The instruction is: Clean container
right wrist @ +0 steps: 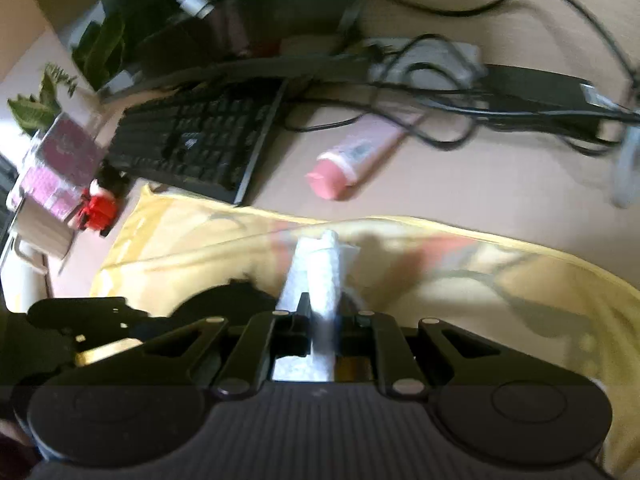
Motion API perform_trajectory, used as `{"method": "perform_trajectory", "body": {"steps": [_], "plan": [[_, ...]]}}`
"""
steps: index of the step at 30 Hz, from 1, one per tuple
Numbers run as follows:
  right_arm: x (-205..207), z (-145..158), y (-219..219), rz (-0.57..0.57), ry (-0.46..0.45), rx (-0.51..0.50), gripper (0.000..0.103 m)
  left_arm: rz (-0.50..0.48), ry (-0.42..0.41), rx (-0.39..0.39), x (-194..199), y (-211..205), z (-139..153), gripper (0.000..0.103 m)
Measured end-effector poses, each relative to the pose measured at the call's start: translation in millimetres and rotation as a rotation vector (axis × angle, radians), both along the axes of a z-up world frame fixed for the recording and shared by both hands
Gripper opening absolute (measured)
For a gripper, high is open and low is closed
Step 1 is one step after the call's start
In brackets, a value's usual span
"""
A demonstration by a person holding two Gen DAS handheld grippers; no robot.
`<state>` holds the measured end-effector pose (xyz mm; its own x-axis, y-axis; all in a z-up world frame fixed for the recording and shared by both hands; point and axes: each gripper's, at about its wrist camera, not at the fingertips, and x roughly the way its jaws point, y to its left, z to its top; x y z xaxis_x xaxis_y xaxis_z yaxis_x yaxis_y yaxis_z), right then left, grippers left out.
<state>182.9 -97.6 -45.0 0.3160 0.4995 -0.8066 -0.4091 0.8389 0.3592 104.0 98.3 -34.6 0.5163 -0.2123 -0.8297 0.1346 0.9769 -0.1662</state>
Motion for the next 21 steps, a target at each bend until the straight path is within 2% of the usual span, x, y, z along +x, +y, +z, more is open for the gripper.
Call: {"method": "perform_trajectory", "body": {"steps": [4,6,7,8,11,13,16,17,21], "plan": [[-11,14,-46,-0.11,-0.027,0.05,0.012,-0.052,-0.075,0.027,-4,-13,31,0.054],[-21,18,-67,-0.15,-0.064,0.031,0.016,-0.125,-0.099,0.017,-8,-28,44,0.062],[-26,16,-75,-0.166,-0.085,-0.002,0.016,-0.174,-0.1,0.004,-10,-36,48,0.071],[-31,12,-82,-0.181,-0.098,-0.038,0.016,-0.236,-0.084,-0.023,-12,-46,48,0.077],[-37,-3,-101,-0.231,-0.089,-0.06,0.016,-0.408,0.027,-0.079,-14,-81,30,0.077],[-37,-10,-107,-0.25,-0.074,-0.031,0.016,-0.468,0.078,-0.043,-14,-101,15,0.078],[-43,-11,-109,-0.262,-0.075,-0.01,0.016,-0.503,0.111,-0.009,-12,-116,5,0.081],[-48,-11,-110,-0.268,-0.074,-0.001,0.016,-0.505,0.109,-0.004,-11,-118,4,0.084],[-71,-6,-118,-0.297,-0.074,0.037,0.019,-0.469,0.075,-0.013,-6,-115,10,0.087]]}}
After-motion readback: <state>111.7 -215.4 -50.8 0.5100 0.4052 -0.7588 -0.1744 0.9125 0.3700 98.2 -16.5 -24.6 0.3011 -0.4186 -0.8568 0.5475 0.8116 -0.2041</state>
